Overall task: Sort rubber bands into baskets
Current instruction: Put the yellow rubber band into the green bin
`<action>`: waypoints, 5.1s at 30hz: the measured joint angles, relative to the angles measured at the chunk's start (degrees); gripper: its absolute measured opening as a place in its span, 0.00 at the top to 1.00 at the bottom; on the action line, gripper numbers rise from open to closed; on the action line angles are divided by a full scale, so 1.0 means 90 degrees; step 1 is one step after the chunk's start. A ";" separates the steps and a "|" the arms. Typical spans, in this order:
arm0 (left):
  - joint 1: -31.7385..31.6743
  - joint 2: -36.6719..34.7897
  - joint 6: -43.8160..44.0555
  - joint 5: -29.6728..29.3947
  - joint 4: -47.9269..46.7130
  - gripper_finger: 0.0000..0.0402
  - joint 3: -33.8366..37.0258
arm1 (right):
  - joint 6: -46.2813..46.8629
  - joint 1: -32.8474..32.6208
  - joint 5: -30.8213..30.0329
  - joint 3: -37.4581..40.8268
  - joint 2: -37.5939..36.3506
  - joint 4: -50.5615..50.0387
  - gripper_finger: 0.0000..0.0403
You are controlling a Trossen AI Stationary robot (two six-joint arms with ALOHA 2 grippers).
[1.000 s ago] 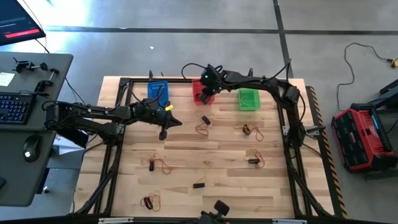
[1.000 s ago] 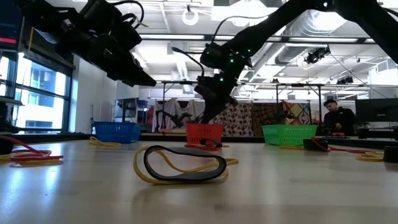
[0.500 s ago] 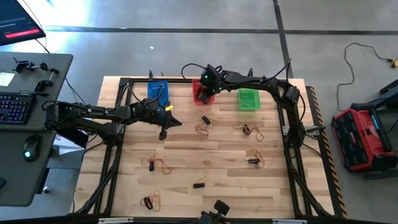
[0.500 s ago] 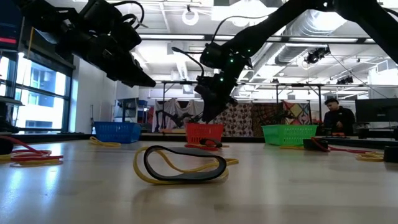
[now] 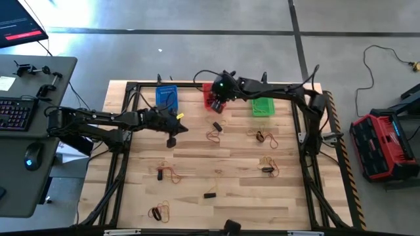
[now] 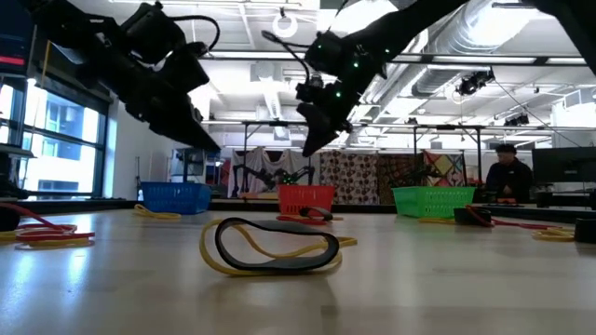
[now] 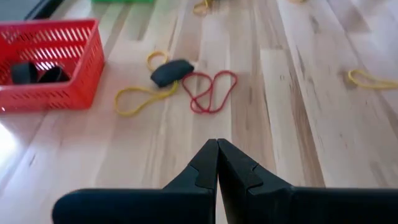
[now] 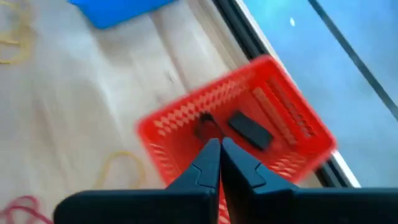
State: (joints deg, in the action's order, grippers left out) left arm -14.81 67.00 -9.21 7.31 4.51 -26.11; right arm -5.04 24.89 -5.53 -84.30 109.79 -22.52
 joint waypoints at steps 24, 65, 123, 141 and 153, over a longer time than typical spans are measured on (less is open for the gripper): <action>-0.0019 -0.0005 0.0186 -0.1054 -0.2549 1.00 -0.0423 | 0.0894 -0.1604 -0.1227 0.3538 -0.2116 0.3148 1.00; 0.0002 0.1477 0.0393 -0.2255 -0.2770 0.98 -0.0445 | 0.0888 -0.1815 -0.1274 0.3566 -0.2121 0.3102 1.00; 0.0641 0.1855 0.2124 0.0486 0.2892 1.00 -0.0449 | -0.0948 -0.2952 -0.1294 0.4280 -0.0314 0.7801 0.69; 0.0658 0.2137 0.1480 0.0464 0.2756 0.95 -0.0755 | -0.0810 -0.2952 -0.1610 0.4278 -0.0317 0.7196 0.99; 0.0658 0.2059 0.0898 0.0073 0.2691 0.75 -0.0730 | -0.0428 -0.2952 -0.2180 0.4280 -0.0799 0.6383 1.00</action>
State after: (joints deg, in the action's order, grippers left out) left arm -8.89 85.53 -1.12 7.97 28.73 -32.67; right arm -8.89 -1.67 -25.15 -45.78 102.60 34.93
